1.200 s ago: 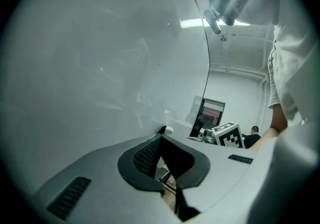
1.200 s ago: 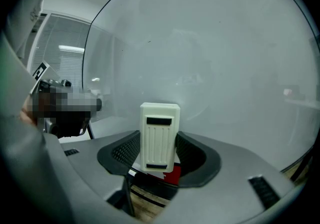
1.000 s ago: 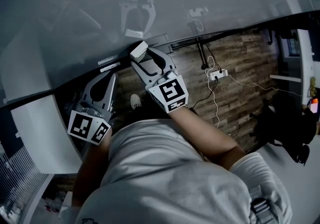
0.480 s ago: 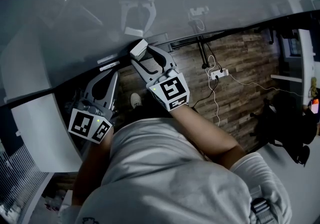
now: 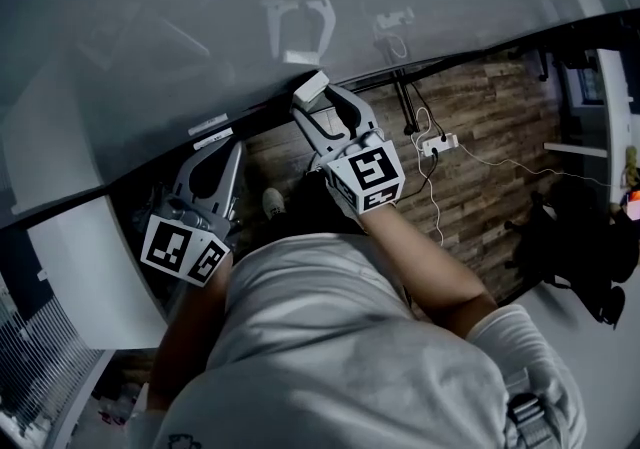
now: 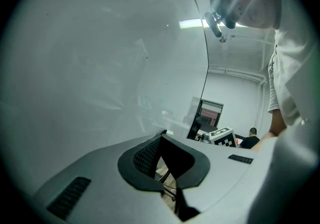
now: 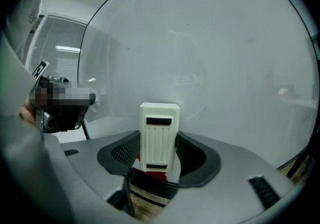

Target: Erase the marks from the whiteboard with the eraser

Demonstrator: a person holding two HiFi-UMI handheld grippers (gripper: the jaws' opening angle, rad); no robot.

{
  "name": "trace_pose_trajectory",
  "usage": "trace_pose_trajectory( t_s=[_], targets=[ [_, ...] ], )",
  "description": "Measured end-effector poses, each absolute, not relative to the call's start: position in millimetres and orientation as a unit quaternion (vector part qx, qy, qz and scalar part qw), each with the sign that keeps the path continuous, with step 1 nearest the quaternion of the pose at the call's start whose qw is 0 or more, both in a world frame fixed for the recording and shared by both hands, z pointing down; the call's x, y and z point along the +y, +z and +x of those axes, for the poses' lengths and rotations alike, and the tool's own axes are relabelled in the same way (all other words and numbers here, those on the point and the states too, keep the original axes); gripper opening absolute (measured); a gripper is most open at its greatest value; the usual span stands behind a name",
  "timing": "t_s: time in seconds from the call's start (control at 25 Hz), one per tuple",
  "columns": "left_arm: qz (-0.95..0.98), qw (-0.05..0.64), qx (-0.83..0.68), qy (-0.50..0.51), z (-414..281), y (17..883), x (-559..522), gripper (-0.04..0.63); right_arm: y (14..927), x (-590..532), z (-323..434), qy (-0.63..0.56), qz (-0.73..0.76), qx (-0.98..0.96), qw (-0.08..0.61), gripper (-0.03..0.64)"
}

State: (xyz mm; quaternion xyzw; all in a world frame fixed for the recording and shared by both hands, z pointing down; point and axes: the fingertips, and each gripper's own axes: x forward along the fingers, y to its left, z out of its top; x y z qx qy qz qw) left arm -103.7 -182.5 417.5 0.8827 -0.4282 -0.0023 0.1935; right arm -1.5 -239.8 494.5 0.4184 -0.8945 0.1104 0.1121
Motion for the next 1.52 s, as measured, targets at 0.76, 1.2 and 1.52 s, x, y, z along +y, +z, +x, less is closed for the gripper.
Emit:
trace_pose_trajectory(
  t_s=[0.76, 1.2, 1.52],
  targets=[
    [0.862, 0.201, -0.466, -0.006, -138.8, 412.7, -157.3, 0.006, 499.4, -220.0, -64.1, 0.147, 0.372, -0.911, 0.098, 0.232],
    [0.851, 0.204, -0.483, -0.009, -173.6, 418.5, -143.6, 0.006, 506.6, -204.3, -113.1, 0.148, 0.335, -0.925, 0.104, 0.232],
    [0.867, 0.202, -0.456, -0.004, -145.2, 417.7, -156.4, 0.006, 504.8, -213.6, -85.0, 0.144, 0.349, -0.92, 0.106, 0.233]
  ],
)
